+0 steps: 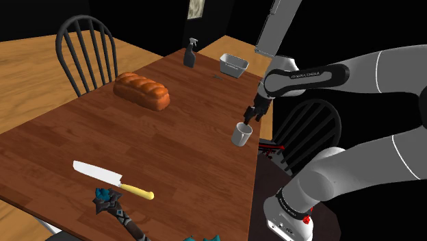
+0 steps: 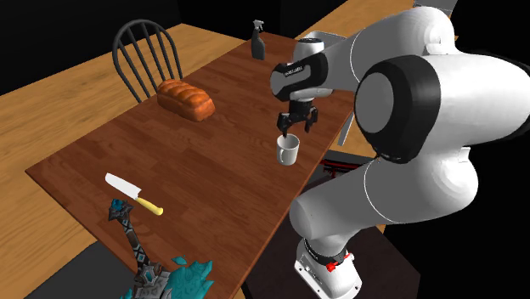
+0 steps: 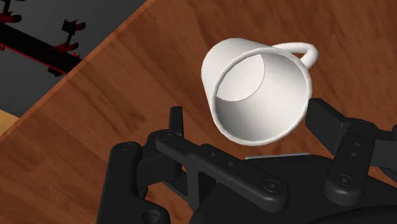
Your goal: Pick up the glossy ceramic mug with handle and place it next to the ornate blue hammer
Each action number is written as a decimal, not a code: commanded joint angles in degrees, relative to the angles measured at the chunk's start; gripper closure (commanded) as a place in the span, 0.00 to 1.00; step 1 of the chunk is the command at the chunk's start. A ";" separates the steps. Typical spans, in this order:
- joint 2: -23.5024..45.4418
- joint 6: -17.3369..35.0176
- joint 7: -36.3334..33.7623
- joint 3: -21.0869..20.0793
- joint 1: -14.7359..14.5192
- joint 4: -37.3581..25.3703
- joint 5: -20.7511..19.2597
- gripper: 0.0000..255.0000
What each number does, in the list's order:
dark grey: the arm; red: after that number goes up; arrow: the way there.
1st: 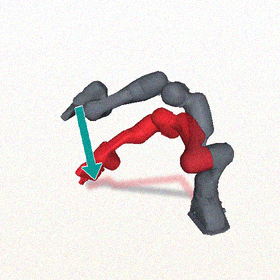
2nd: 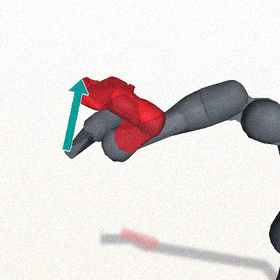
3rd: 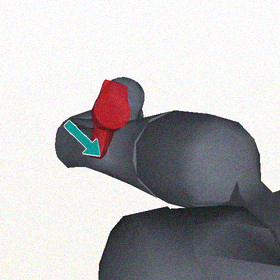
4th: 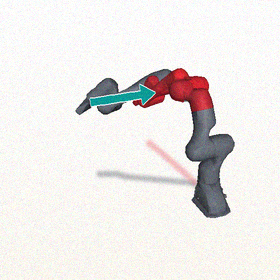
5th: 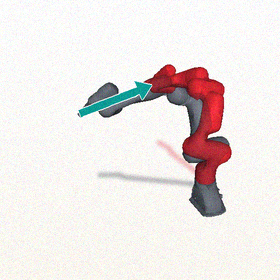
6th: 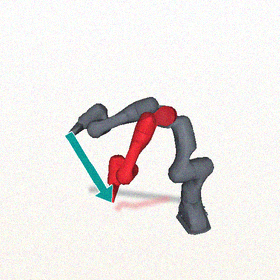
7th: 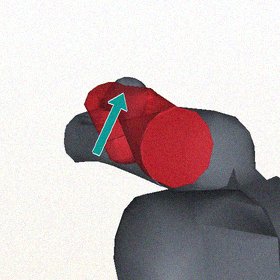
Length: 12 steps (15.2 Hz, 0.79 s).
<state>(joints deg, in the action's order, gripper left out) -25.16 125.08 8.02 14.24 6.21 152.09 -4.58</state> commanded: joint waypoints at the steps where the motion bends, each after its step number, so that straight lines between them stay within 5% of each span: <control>1: 4.31 3.86 1.45 1.54 0.16 -0.22 0.36 0.00; 12: 10.08 12.06 2.77 2.63 -0.37 2.40 1.54 0.00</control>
<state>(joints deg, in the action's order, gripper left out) -15.22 136.90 10.80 16.87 5.87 154.41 -3.09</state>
